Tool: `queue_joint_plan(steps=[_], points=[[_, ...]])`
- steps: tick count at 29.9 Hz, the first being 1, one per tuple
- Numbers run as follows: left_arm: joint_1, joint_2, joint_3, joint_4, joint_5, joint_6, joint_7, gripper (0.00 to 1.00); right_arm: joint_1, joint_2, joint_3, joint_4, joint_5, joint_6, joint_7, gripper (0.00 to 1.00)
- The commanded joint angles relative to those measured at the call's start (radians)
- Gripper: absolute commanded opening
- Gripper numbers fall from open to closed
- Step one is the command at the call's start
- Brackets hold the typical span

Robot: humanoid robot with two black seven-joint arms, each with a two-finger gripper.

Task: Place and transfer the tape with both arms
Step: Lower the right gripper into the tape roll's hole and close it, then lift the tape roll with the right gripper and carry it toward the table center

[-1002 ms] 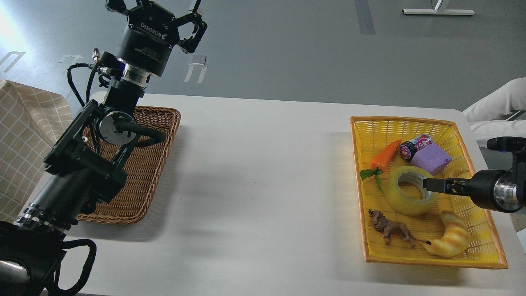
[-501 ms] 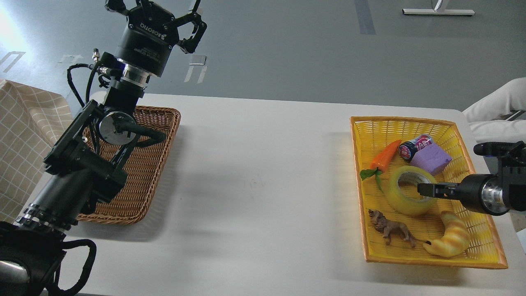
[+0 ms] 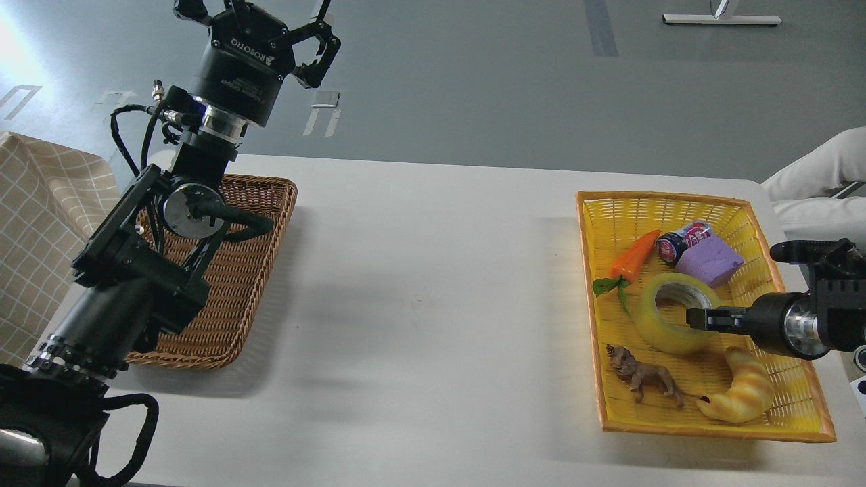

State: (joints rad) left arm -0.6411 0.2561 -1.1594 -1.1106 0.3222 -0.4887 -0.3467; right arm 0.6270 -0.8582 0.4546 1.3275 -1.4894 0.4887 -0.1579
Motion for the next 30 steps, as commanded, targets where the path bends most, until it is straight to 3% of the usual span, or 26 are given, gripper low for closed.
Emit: queue_joint_plan(steps=[1, 7, 14, 22, 30], points=[[0.000, 0.000, 0.000, 0.000, 0.000, 0.000, 0.000, 0.98, 0.000, 0.007, -0.002, -0.010, 0.001, 0.000, 0.000, 0.42], [0.000, 0.000, 0.000, 0.000, 0.000, 0.000, 0.000, 0.98, -0.003, 0.005, -0.002, -0.008, 0.008, 0.000, 0.000, 0.18], [0.000, -0.001, 0.001, 0.002, -0.002, 0.000, 0.000, 0.98, 0.005, -0.008, -0.001, 0.021, 0.012, 0.000, 0.000, 0.00], [0.000, -0.001, 0.001, 0.002, -0.002, 0.000, 0.000, 0.98, 0.017, -0.125, 0.018, 0.136, 0.020, 0.000, 0.008, 0.00], [0.001, -0.006, 0.001, 0.002, -0.002, 0.000, -0.002, 0.98, 0.147, -0.145, 0.030, 0.168, 0.021, 0.000, 0.014, 0.00]])
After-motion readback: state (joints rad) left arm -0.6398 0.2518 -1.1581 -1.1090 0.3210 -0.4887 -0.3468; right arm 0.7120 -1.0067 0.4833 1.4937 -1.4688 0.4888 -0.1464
